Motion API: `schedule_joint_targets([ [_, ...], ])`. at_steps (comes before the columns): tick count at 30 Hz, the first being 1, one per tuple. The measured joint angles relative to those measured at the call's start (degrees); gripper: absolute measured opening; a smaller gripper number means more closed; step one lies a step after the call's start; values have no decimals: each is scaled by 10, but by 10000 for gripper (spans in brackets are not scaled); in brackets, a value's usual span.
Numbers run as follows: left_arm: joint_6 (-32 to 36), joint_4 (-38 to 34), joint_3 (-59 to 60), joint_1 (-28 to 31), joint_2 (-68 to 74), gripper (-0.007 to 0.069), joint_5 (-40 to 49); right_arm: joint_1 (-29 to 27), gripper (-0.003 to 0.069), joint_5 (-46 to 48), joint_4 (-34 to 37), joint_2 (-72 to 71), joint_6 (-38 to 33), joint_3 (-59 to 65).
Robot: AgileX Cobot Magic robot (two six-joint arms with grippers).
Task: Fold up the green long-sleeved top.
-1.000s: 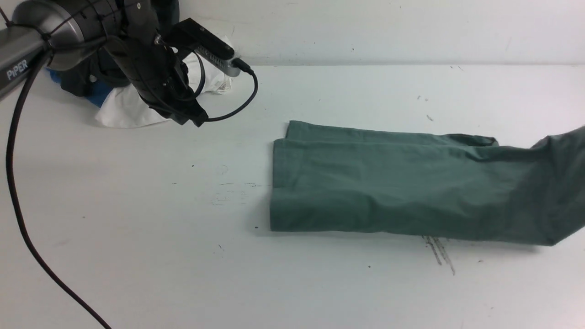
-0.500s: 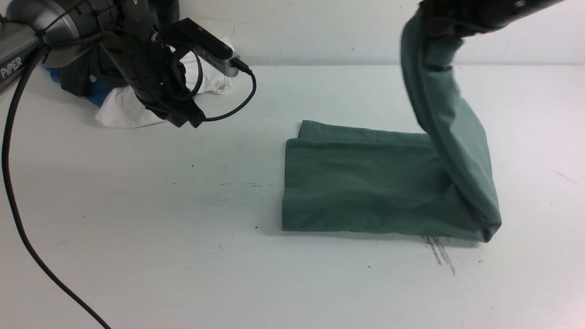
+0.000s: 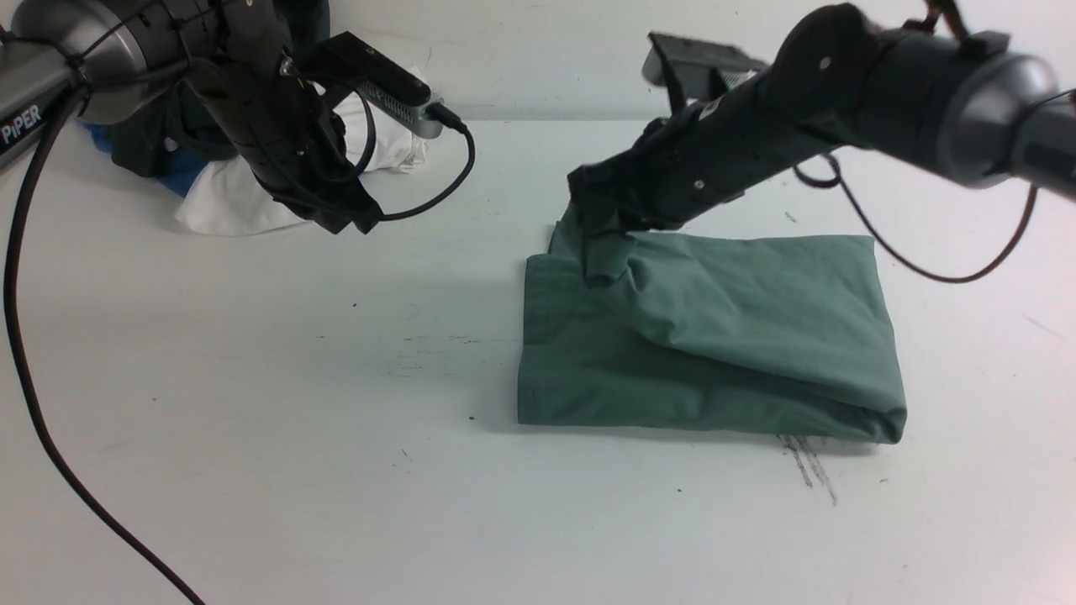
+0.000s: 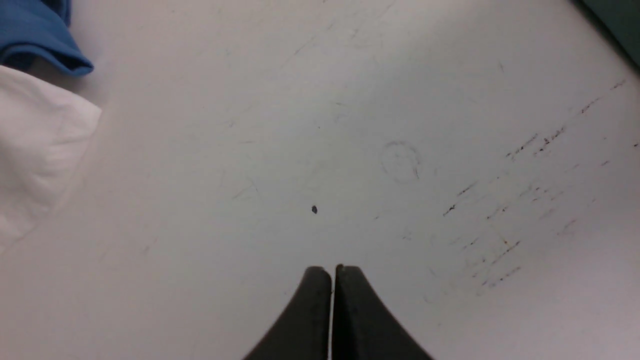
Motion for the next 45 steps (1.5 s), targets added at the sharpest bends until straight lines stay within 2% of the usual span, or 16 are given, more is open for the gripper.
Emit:
schedule_joint_targets([
  [1, 0, 0, 0, 0, 0, -8, 0, 0, 97, -1, 4, 2, -3, 0],
  [5, 0, -2, 0, 0, 0, -8, -2, 1, 332, -3, 97, 15, -75, -4],
  [7, 0, -2, 0, 0, 0, -8, -2, -1, 424, 3, 111, 12, -95, -18],
  [8, 0, -4, 0, 0, 0, -8, -2, -2, 456, 8, 112, 10, -98, -26],
  [9, 0, -14, 0, 0, -1, -8, -2, -8, 528, 27, 101, 3, -107, -52],
  [12, 11, -59, 0, -5, -3, -8, -2, -24, 561, 73, 42, -11, -103, -101],
  [16, 73, -142, 0, -43, -2, -8, -6, -54, 474, 168, -113, -26, -52, -161],
  [17, 76, -146, 0, -46, -1, -8, -7, -56, 456, 177, -122, -26, -49, -163],
  [18, 89, -163, 0, -60, 2, -8, -12, -64, 416, 197, -157, -26, -33, -165],
  [20, 118, -193, 0, -103, 22, -8, -38, -89, 250, 249, -263, -22, 11, -154],
  [21, 122, -195, 0, -110, 30, -8, -45, -97, 186, 253, -281, -20, 21, -146],
  [22, 122, -196, 0, -115, 32, -8, -50, -100, 173, 255, -285, -18, 25, -141],
  [24, 125, -199, 0, -135, 62, -8, -79, -120, 41, 256, -312, -8, 39, -96],
  [26, 126, -199, 0, -141, 90, -8, -93, -125, 5, 246, -315, 0, 42, -60],
  [32, 125, -188, 0, -137, 148, -8, -89, -125, -13, 125, -292, 47, 44, 53],
  [45, 125, -191, -2, -70, 150, -8, -65, -99, -13, 13, -228, 81, 30, 41],
])
